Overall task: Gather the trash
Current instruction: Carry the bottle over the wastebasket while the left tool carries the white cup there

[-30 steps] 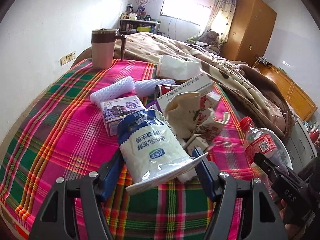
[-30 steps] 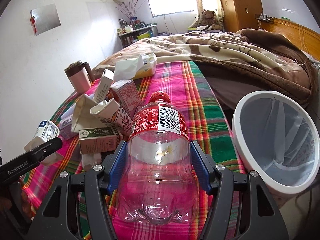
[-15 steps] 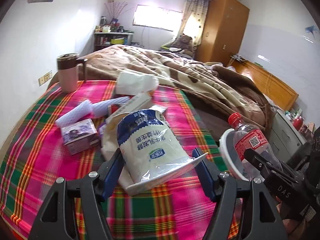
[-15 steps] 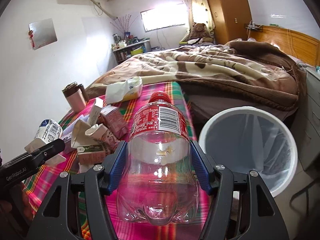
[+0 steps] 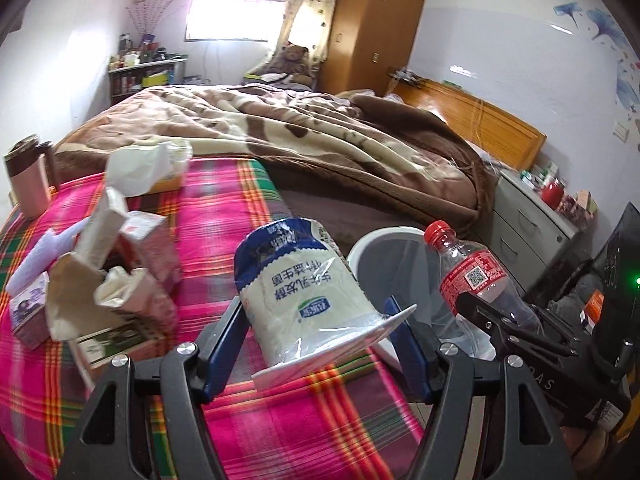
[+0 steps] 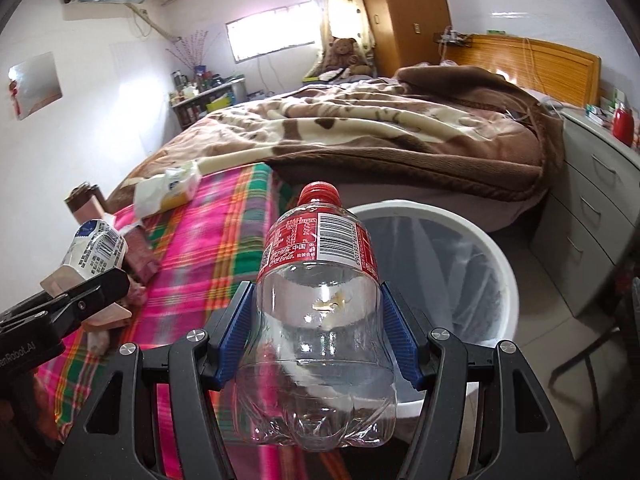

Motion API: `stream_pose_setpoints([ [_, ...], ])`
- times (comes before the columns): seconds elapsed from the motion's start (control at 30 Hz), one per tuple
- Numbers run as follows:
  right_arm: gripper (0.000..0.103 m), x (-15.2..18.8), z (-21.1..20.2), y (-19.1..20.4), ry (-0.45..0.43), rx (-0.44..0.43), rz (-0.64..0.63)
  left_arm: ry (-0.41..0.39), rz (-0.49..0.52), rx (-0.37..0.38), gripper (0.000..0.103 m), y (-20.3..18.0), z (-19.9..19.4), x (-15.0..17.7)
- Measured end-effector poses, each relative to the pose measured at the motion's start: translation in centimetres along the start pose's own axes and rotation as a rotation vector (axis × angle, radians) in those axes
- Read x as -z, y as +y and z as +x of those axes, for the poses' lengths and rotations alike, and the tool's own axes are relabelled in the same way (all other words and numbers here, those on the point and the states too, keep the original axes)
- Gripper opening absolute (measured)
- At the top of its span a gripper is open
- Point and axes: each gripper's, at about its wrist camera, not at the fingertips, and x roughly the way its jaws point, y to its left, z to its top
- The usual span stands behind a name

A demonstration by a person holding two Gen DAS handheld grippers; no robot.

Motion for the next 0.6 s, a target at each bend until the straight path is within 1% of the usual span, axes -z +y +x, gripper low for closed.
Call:
stream_pose_setpoints([
  [0.17,0.064,-0.1,0.5,-2.2,0.022,0.031,0.026,0.012,0.072,0.042,0.071,-3.0,1.6,-0.3],
  [0.27,0.064,-0.1,1.0,-3.1,0.038,0.045,0.024,0.034,0.099,0.070,0.071,-4.7,2.7,-0.4],
  [0.5,0.064,0.1,2.3,-5.3,0.089,0.086,0.022,0.078,0.166,0.089,0.072,-7.4,5.5,-0.4],
  [0.6,0.064,0.2,2.7,-6.1,0.105,0.107,0.020,0.113,0.171,0.098,0.072,-8.1,6.9,-0.2],
])
